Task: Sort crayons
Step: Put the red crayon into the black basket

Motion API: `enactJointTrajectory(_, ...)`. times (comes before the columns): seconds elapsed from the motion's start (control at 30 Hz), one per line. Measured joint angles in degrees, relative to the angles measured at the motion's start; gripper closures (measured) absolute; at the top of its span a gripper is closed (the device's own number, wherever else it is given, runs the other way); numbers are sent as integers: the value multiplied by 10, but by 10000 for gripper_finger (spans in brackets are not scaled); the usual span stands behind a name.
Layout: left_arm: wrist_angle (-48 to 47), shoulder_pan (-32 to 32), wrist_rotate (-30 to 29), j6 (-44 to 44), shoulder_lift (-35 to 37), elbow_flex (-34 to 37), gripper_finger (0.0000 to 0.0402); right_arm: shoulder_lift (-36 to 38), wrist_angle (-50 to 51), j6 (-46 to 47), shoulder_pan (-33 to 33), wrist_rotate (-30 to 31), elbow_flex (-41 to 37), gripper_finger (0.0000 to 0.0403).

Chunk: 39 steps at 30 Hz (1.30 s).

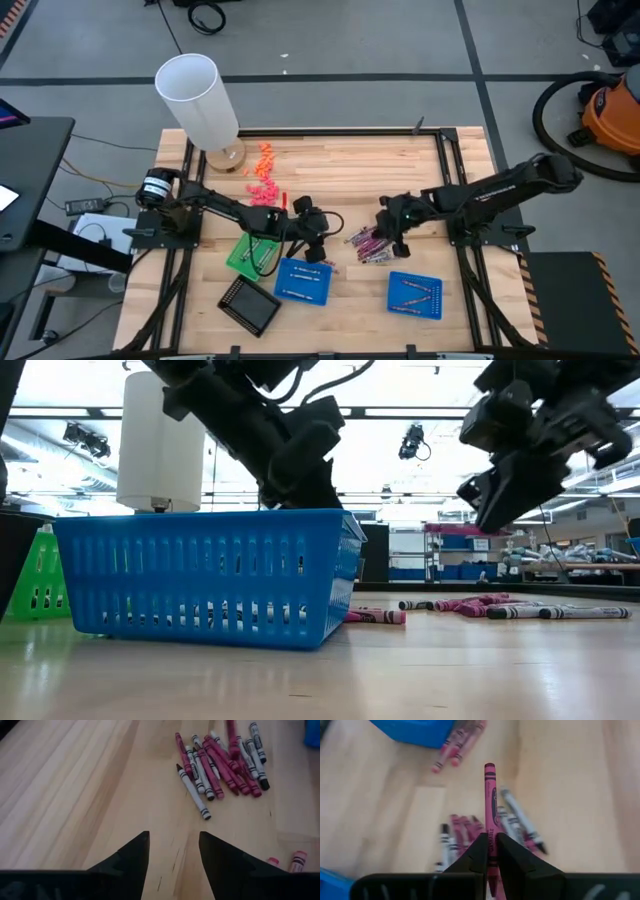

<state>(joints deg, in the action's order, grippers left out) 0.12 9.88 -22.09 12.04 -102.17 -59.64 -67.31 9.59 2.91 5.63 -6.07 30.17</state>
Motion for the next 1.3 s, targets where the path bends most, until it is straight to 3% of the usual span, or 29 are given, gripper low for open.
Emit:
enactJointTrajectory(0.17, 42, 11, 37, -40, 0, 0, 220, -8, -61, 47, 31, 23, 0, 363)
enactJointTrajectory(0.37, 101, 16, 33, -71, 0, 0, 215, -43, -181, 47, 42, 67, 0, 363)
enactJointTrajectory(0.7, 139, 16, 33, -88, 0, 0, 196, -57, -210, 40, 41, 110, 0, 363)
enactJointTrajectory(0.93, 146, 16, 33, -83, 0, 0, 228, -57, -211, 34, 41, 110, 0, 363)
enactJointTrajectory(1.3, 151, 15, 33, -61, 0, 0, 315, -57, -216, 29, 41, 109, 0, 362)
